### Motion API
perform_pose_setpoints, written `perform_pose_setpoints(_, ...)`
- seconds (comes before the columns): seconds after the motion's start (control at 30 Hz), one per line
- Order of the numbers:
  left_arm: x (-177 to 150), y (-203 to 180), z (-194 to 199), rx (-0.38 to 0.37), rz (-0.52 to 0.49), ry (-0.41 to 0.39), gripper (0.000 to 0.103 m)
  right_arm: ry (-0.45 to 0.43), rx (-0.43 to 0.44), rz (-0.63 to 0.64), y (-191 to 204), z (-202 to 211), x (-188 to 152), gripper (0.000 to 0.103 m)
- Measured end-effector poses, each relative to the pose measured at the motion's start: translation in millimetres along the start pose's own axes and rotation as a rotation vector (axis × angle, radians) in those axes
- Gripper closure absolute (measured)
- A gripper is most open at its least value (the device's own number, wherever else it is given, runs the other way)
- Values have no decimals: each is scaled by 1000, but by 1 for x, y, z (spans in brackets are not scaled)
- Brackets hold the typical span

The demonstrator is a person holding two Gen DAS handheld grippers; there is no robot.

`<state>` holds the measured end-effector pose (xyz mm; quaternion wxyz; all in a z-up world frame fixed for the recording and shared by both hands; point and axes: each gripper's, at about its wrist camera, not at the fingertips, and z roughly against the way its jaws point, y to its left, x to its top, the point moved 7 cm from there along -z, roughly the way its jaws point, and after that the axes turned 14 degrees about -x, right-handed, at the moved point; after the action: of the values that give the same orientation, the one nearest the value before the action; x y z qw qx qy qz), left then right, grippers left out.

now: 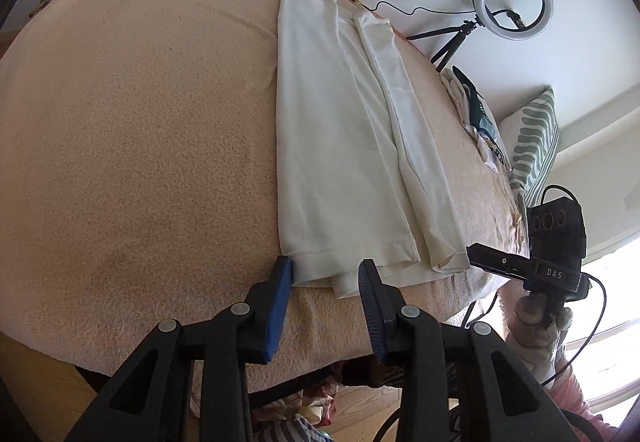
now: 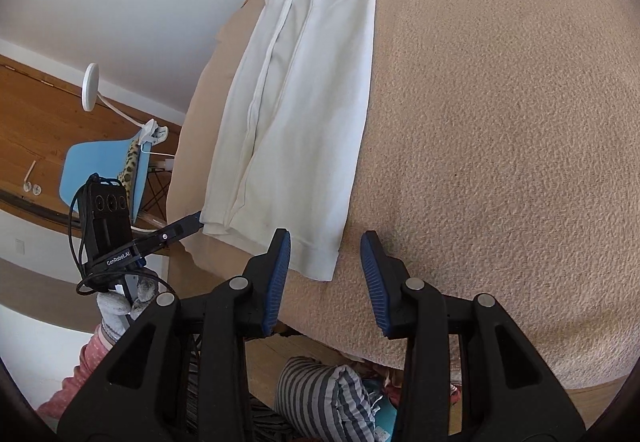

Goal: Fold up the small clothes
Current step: 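Grasp the hem with both grippers and fold it toward the straps, then open both grippers to release the folded hem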

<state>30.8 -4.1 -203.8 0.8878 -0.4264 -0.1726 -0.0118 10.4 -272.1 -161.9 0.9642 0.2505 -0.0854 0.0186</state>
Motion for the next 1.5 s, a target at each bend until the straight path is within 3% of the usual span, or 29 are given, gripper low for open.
perform_pose_setpoints(0.07,1,-1,-3,15,-17,-1,77,6,15,-4,1,-1,0,64)
perform_pose_setpoints(0.2,0,-2,-5,47,-57,7,90,35,17,10,5,-10,0,89)
perform_pose_setpoints(0.3,-1,-2,-5,46,-53,1,100,37,17,1,4,-12,0,94)
perform_pose_setpoints(0.53,11,-21,9,1,-68,-62,102,1,86,-35,12,4,9,95)
perform_pose_setpoints(0.87,57,-32,17,-45,-15,-152,102,-60,133,-93,12,25,46,96)
perform_pose_setpoints(1.3,118,-12,-11,4,23,-174,102,-95,67,-162,1,4,121,96)
perform_pose_setpoints(1.5,130,4,-27,4,72,-176,102,-49,54,-221,-15,-25,135,96)
